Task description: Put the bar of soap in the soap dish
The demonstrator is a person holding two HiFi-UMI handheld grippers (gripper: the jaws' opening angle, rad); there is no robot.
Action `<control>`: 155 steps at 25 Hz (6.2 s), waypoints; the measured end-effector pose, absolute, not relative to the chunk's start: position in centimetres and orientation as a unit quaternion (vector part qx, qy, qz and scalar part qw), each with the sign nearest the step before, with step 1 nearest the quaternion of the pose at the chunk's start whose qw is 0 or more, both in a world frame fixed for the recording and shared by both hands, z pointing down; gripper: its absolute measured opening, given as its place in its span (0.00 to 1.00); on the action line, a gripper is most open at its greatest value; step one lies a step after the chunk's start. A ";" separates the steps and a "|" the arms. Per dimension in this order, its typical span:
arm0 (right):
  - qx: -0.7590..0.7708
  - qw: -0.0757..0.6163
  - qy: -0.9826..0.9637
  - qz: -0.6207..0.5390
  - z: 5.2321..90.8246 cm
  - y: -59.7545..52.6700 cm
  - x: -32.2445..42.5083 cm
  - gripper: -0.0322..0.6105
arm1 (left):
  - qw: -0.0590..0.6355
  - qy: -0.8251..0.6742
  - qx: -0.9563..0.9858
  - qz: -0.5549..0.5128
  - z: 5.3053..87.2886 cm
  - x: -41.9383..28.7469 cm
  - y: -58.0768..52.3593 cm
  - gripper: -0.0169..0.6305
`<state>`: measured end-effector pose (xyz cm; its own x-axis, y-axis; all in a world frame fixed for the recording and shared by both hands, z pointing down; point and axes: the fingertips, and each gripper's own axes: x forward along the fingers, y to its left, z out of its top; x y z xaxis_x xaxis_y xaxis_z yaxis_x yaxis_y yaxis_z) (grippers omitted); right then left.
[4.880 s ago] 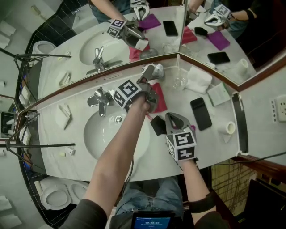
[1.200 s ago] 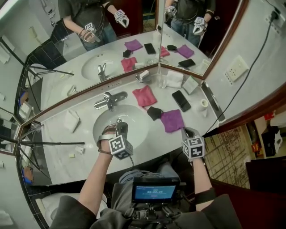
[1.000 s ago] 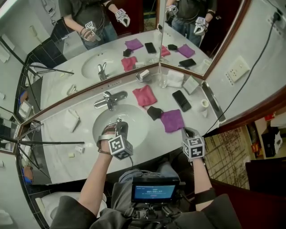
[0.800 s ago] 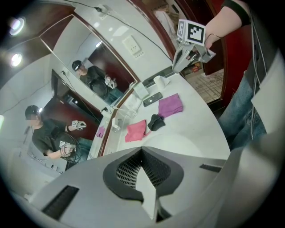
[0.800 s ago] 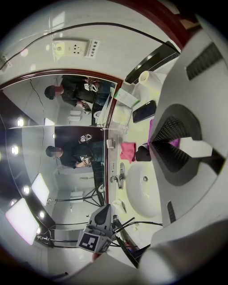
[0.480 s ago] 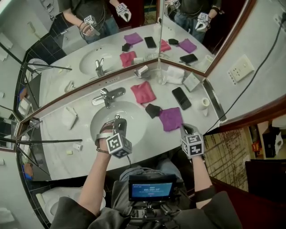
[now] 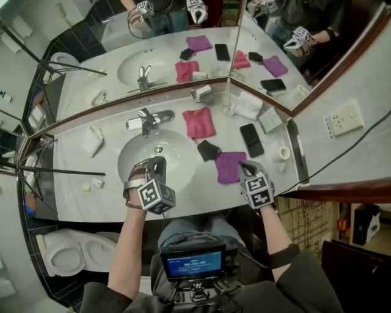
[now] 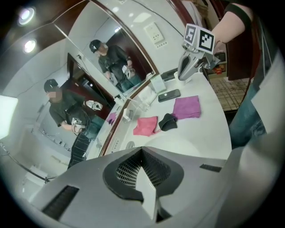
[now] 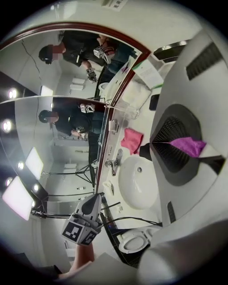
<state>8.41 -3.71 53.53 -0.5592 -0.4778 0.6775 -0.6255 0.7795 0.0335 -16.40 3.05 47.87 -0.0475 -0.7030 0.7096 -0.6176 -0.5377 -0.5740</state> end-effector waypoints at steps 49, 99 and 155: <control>-0.111 0.554 -0.733 -0.380 62.9 -31.7 -14.2 0.41 | -0.108 0.629 -0.605 -0.476 55.9 -10.8 -0.6 0.03; 0.217 0.230 -0.949 -0.016 44.9 -25.7 -8.4 0.25 | -0.051 0.578 -0.628 -0.518 51.4 -12.3 -0.5 0.03; 0.417 0.274 -0.856 0.134 63.6 -17.2 4.1 0.30 | 0.061 0.492 -0.669 -0.553 49.8 -13.3 -0.3 0.03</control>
